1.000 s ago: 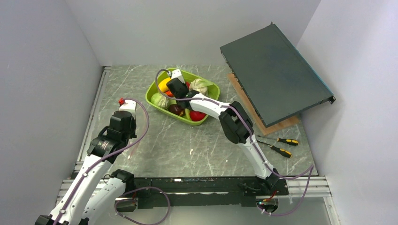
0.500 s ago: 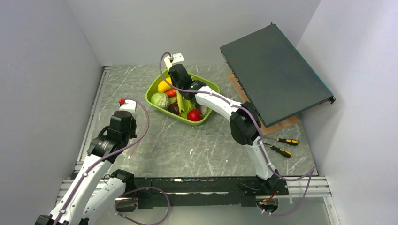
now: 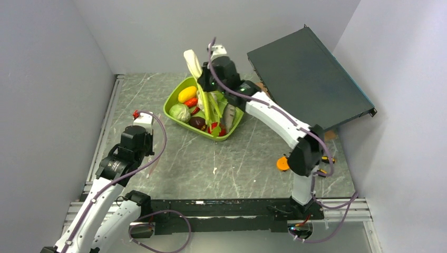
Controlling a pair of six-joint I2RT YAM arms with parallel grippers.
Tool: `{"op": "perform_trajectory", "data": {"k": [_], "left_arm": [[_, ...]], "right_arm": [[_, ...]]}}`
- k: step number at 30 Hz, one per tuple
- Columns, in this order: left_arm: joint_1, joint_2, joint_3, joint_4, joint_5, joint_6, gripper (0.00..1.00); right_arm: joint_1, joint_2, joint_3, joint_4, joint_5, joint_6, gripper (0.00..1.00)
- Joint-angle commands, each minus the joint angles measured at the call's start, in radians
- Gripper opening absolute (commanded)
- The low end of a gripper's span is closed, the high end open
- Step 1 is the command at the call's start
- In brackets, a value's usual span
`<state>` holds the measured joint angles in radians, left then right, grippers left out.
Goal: Place the food in the zip-top bag and seal the zipper
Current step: Pick up the fake vegetable from the bin, then place the fake vegetable in the zipper food storage bag.
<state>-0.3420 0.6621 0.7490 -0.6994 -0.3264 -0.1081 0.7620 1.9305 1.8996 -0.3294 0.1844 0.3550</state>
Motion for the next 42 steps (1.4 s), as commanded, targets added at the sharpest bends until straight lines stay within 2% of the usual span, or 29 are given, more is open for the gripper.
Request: {"op": "perform_trajectory", "data": {"k": [1, 6, 14, 17, 25, 29, 34, 42], "left_arm": [[0.0, -0.008, 0.016, 0.033, -0.001, 0.006, 0.0], [0.0, -0.007, 0.017, 0.029, -0.023, -0.002, 0.0], [0.0, -0.001, 0.015, 0.034, -0.013, -0.005, 0.0], [0.001, 0.006, 0.014, 0.038, 0.005, 0.0, 0.0], [0.016, 0.043, 0.016, 0.045, 0.038, -0.008, 0.0], [0.023, 0.068, 0.027, 0.033, 0.053, -0.007, 0.0], [0.023, 0.062, 0.026, 0.033, 0.064, -0.003, 0.0], [0.023, 0.04, 0.023, 0.039, 0.085, 0.007, 0.0]], "right_arm": [[-0.035, -0.134, -0.04, 0.068, -0.163, 0.076, 0.0], [-0.048, -0.205, -0.109, 0.071, -0.272, 0.106, 0.0], [-0.045, -0.348, -0.43, 0.143, -0.683, 0.244, 0.0], [-0.033, -0.397, -0.522, 0.133, -0.78, 0.278, 0.0], [0.051, -0.467, -0.657, 0.075, -0.824, 0.29, 0.0], [0.112, -0.445, -0.632, 0.043, -0.788, 0.276, 0.0], [0.173, -0.407, -0.618, 0.098, -0.777, 0.318, 0.0], [0.186, -0.305, -0.6, 0.153, -0.743, 0.356, 0.0]]}}
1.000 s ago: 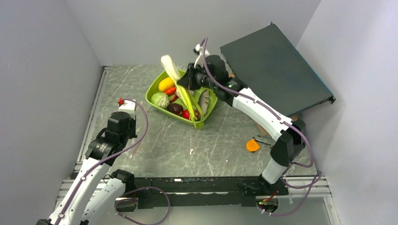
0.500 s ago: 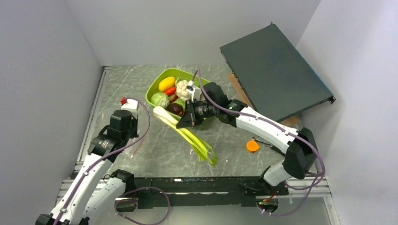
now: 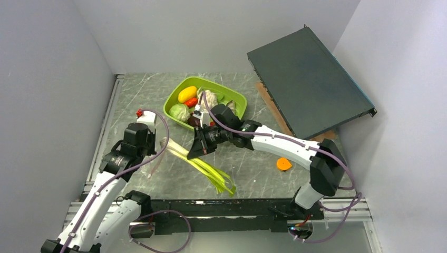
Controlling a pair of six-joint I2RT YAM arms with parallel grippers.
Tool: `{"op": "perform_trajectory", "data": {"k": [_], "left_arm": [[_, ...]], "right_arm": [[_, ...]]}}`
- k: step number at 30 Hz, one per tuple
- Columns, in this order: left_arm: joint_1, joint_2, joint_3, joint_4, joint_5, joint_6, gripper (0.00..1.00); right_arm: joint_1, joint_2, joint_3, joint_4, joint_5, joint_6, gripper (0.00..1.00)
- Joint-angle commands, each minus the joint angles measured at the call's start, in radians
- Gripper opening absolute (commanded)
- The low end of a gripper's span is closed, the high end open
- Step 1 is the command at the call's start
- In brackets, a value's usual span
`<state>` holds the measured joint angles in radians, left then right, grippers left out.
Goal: Place the food in the zip-top bag and seal the zipper
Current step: Place the fake vegetable in the zipper food storage bag.
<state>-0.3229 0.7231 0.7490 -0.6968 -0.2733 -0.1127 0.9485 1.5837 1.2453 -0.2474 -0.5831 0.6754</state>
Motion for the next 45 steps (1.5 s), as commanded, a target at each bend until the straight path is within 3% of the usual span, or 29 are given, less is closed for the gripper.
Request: {"op": "perform_trajectory", "data": {"k": [1, 11, 22, 28, 31, 34, 39, 45], "left_arm": [[0.004, -0.025, 0.023, 0.04, 0.045, 0.016, 0.0], [0.004, -0.052, 0.018, 0.067, 0.132, 0.043, 0.0], [0.002, -0.116, -0.003, 0.117, 0.252, 0.066, 0.0], [0.002, -0.114, -0.002, 0.115, 0.244, 0.064, 0.0], [0.003, -0.099, -0.001, 0.1, 0.2, 0.056, 0.0], [0.002, -0.084, 0.004, 0.089, 0.18, 0.05, 0.0], [0.004, -0.071, 0.005, 0.087, 0.177, 0.05, 0.0], [0.004, -0.067, -0.001, 0.098, 0.181, 0.05, 0.0]], "right_arm": [[0.001, 0.056, 0.063, 0.067, 0.033, 0.037, 0.0], [0.014, 0.175, 0.178, 0.091, 0.062, 0.082, 0.0], [0.043, 0.414, 0.494, 0.023, 0.081, 0.07, 0.06], [0.045, 0.504, 0.588, 0.029, 0.099, 0.057, 0.16], [0.045, 0.523, 0.585, 0.053, 0.087, 0.051, 0.29], [0.047, 0.489, 0.523, 0.098, 0.094, 0.042, 0.43], [0.051, 0.436, 0.483, 0.041, 0.14, -0.039, 0.59], [0.052, 0.344, 0.41, -0.012, 0.191, -0.108, 0.7]]}}
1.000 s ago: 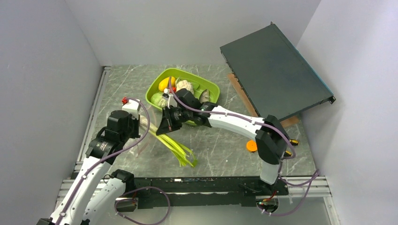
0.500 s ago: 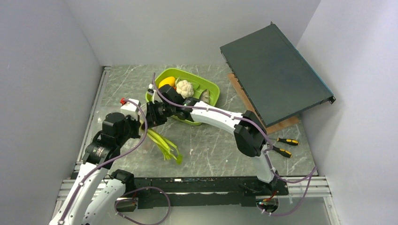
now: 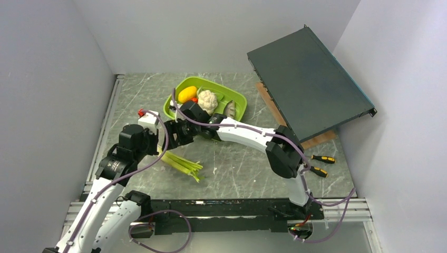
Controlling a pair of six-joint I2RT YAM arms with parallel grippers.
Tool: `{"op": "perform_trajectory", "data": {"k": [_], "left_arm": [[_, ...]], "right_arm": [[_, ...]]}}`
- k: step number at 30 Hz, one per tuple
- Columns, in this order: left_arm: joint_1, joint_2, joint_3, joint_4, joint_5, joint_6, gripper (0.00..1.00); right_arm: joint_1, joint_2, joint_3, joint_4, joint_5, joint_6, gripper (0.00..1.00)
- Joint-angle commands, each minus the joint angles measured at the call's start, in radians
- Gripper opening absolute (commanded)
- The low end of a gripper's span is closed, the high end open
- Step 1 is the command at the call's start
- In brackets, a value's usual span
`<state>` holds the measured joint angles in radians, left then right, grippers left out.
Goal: Place the food in the zip-top bag and seal the zipper
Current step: Place the fake vegetable in the zipper food storage bag.
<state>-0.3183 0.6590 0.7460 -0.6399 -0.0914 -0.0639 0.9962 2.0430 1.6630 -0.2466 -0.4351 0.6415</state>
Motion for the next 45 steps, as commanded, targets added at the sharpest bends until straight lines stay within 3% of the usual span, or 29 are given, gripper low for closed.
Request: {"op": "perform_trajectory", "data": {"k": [1, 7, 11, 18, 22, 37, 41, 45], "left_arm": [[-0.001, 0.001, 0.0, 0.043, 0.002, 0.001, 0.0], [-0.001, 0.027, 0.007, 0.032, 0.012, 0.001, 0.0], [-0.001, 0.034, 0.009, 0.032, 0.023, 0.001, 0.0], [-0.001, 0.046, 0.01, 0.031, 0.032, 0.003, 0.0], [-0.001, 0.051, 0.012, 0.026, 0.029, 0.001, 0.0], [-0.001, 0.048, 0.01, 0.031, 0.035, 0.003, 0.0], [-0.001, 0.048, 0.01, 0.032, 0.039, 0.004, 0.0], [-0.001, 0.044, 0.008, 0.032, 0.034, 0.003, 0.0]], "right_arm": [[0.004, -0.126, -0.016, -0.027, 0.045, -0.087, 0.7], [0.015, -0.262, -0.127, -0.073, 0.037, -0.172, 0.76], [0.038, -0.338, -0.279, -0.008, 0.091, -0.163, 0.82], [0.136, -0.38, -0.557, 0.392, 0.156, 0.009, 0.88], [0.164, -0.314, -0.568, 0.449, 0.23, -0.041, 0.88], [0.17, -0.205, -0.517, 0.365, 0.364, -0.169, 0.82], [0.184, -0.186, -0.495, 0.324, 0.469, -0.211, 0.73], [0.216, -0.192, -0.537, 0.367, 0.608, -0.286, 0.73]]}}
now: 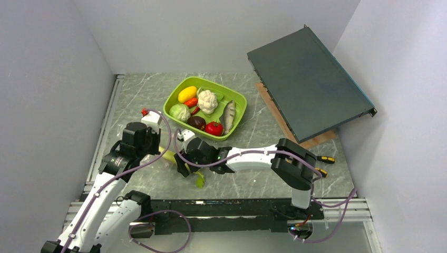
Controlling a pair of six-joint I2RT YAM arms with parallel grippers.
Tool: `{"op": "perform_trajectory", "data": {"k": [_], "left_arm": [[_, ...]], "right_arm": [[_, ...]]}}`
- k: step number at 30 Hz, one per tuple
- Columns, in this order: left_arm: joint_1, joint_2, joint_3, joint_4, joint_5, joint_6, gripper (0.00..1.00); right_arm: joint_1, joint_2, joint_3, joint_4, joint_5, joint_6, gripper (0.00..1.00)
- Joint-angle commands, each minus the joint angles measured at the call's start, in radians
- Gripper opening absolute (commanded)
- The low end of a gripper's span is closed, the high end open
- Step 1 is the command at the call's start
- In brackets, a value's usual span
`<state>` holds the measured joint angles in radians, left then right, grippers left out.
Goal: Place the food in the zip-top bag and seal the zipper
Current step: Place the fake vegetable in the zipper food storage bag.
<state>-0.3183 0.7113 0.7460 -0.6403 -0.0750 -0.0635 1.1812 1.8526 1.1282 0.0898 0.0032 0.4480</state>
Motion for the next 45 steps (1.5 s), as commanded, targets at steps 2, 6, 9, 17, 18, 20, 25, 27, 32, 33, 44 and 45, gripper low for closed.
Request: {"op": "perform_trajectory", "data": {"k": [2, 6, 9, 17, 18, 20, 25, 27, 32, 33, 44, 45], "left_arm": [[-0.001, -0.009, 0.009, 0.032, 0.015, 0.002, 0.0], [-0.001, -0.006, 0.009, 0.031, 0.015, 0.002, 0.0], [-0.001, -0.004, 0.01, 0.029, 0.014, 0.001, 0.0], [-0.001, -0.012, 0.008, 0.029, 0.007, -0.001, 0.0], [-0.001, -0.012, 0.009, 0.03, 0.006, 0.0, 0.0], [-0.001, -0.012, 0.01, 0.028, 0.005, -0.001, 0.0], [-0.001, -0.018, 0.01, 0.026, 0.002, -0.002, 0.0], [-0.001, -0.021, 0.009, 0.028, 0.002, -0.001, 0.0], [-0.001, -0.024, 0.009, 0.028, 0.006, -0.002, 0.0], [-0.001, -0.024, 0.009, 0.028, 0.006, -0.002, 0.0], [-0.001, -0.034, 0.005, 0.035, 0.018, 0.001, 0.0], [0.0, -0.032, 0.006, 0.035, 0.02, 0.001, 0.0]], "right_arm": [[0.044, -0.005, -0.016, 0.054, 0.217, -0.13, 0.75], [0.079, -0.013, -0.013, 0.058, 0.367, -0.212, 0.75], [0.112, -0.003, 0.005, 0.048, 0.499, -0.267, 0.7], [0.216, 0.063, 0.056, 0.085, 0.834, -0.452, 0.64], [0.229, 0.065, 0.05, 0.11, 0.858, -0.486, 0.65], [0.239, 0.068, 0.05, 0.124, 0.836, -0.505, 0.65], [0.238, 0.104, 0.057, 0.147, 0.831, -0.504, 0.63], [0.238, 0.122, 0.063, 0.158, 0.829, -0.506, 0.61], [0.238, 0.121, 0.064, 0.173, 0.81, -0.486, 0.4], [0.238, 0.108, 0.061, 0.166, 0.801, -0.474, 0.33], [0.21, -0.043, 0.045, 0.057, 0.683, -0.313, 0.0], [0.201, -0.049, 0.047, 0.043, 0.654, -0.284, 0.0]]}}
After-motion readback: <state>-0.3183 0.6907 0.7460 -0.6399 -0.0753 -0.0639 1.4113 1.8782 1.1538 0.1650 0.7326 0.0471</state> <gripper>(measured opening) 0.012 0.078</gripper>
